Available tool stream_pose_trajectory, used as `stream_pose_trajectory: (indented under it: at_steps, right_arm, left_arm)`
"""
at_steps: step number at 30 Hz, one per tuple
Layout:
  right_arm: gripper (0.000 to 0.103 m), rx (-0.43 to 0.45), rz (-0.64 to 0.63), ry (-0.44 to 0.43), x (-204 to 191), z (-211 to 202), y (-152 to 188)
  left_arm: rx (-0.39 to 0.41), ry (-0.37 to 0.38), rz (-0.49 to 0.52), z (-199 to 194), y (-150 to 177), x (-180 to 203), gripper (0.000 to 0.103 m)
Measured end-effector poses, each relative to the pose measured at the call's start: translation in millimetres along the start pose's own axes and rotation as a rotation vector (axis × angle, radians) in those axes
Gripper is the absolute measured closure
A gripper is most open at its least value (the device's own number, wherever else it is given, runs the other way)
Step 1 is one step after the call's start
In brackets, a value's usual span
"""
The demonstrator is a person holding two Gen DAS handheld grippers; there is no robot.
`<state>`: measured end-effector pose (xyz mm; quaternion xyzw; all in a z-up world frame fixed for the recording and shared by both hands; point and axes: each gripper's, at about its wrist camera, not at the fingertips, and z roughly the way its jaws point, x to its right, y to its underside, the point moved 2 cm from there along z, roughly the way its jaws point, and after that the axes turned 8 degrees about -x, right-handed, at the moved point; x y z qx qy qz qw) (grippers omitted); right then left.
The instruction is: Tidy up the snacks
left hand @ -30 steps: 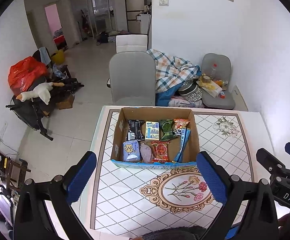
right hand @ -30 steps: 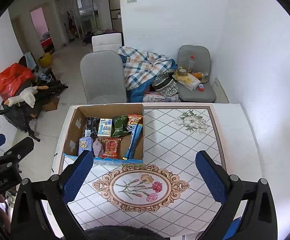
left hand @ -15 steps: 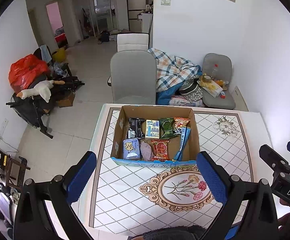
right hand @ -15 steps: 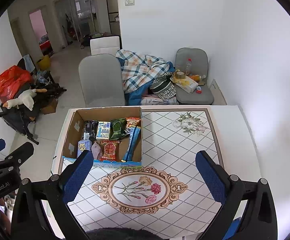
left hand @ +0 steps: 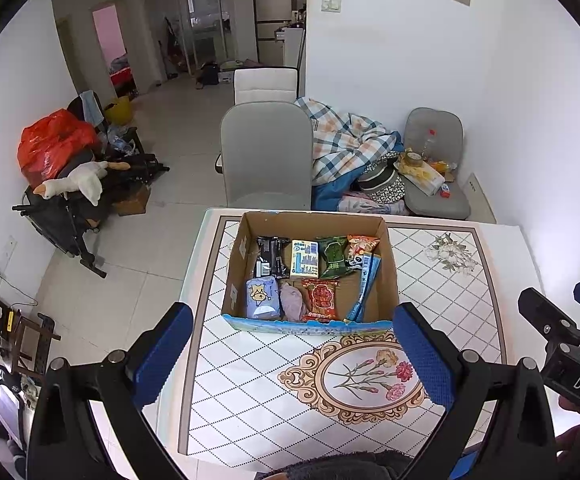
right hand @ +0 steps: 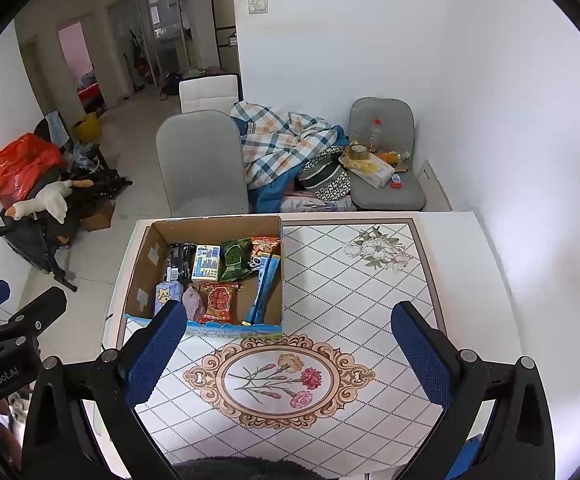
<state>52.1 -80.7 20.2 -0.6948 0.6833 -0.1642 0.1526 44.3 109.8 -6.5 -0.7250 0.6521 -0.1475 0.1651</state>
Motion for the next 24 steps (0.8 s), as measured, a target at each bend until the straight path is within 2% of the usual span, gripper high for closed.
stream_pose_trajectory:
  at_steps: [24]
  right_arm:
    - [0.0,0.003,0.016,0.002,2.9,-5.3,-0.9]
  left_arm:
    - [-0.005,0.004,-0.007,-1.3,0.7,1.2,0.001]
